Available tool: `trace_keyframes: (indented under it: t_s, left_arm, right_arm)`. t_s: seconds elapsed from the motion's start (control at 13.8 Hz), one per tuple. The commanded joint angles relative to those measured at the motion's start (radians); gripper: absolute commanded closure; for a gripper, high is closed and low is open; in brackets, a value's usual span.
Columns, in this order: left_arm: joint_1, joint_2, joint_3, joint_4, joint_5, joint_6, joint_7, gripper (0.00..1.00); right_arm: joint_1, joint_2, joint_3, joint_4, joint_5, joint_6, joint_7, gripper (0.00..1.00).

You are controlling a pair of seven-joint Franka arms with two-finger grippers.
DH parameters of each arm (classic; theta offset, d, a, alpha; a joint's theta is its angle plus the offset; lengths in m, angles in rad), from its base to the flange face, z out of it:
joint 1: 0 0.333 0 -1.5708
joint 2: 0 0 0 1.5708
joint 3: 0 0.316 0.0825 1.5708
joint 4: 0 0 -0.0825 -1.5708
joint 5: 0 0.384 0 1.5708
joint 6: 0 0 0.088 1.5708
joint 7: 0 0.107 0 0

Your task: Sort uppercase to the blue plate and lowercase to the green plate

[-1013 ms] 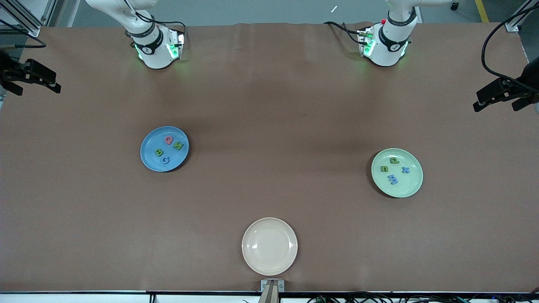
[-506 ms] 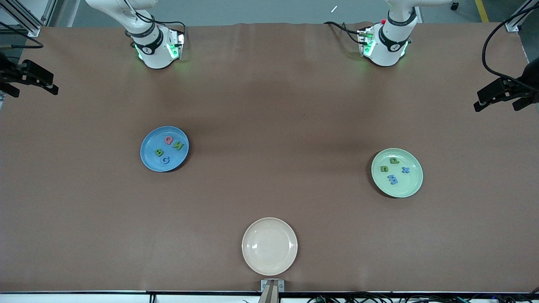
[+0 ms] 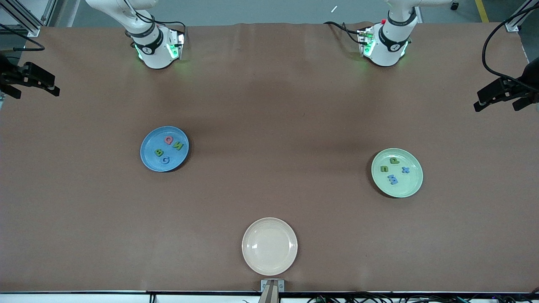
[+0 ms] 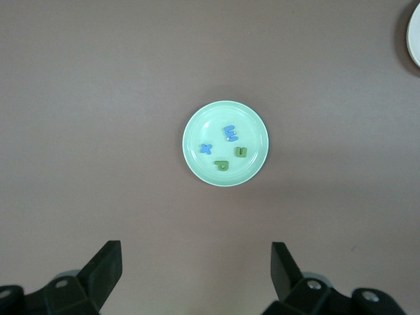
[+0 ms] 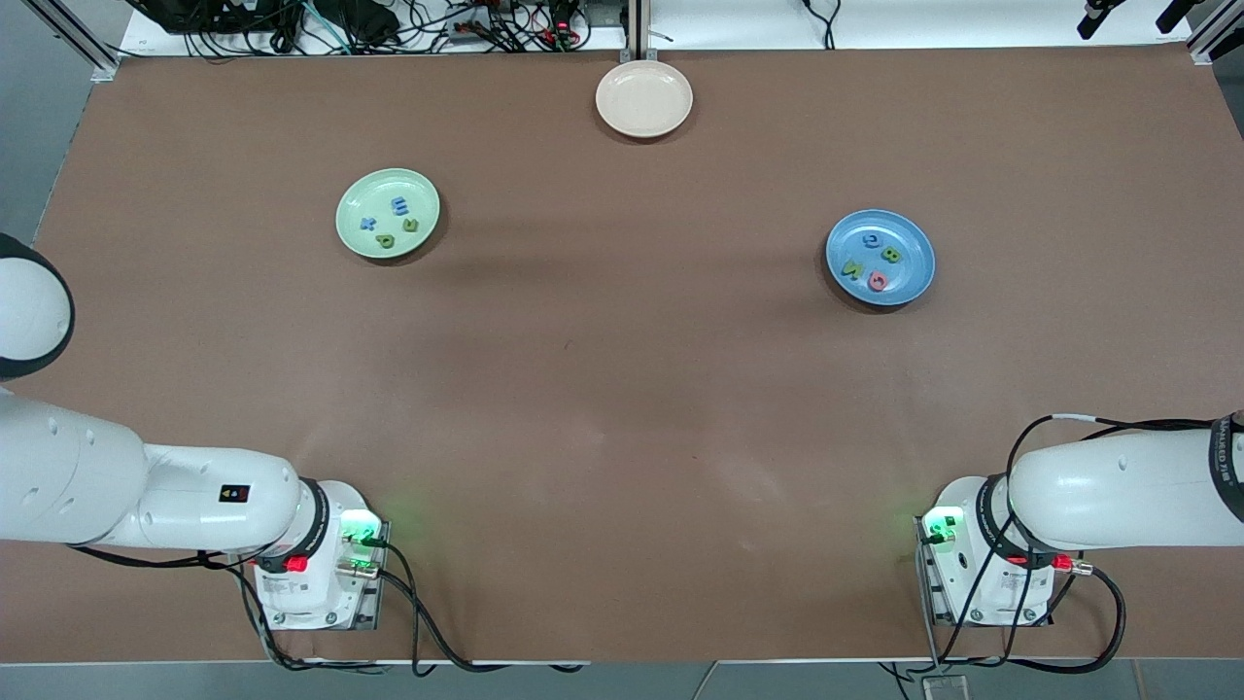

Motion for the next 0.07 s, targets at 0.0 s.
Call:
trace_keyframes:
  t_s: [0.0]
  left_arm:
    - [0.000,-0.011,0.003,-0.002,0.003,-0.003,0.013,0.00]
  right_arm:
    - [-0.001,0.002,-0.007,0.003,0.038,-0.007,-0.003,0.00]
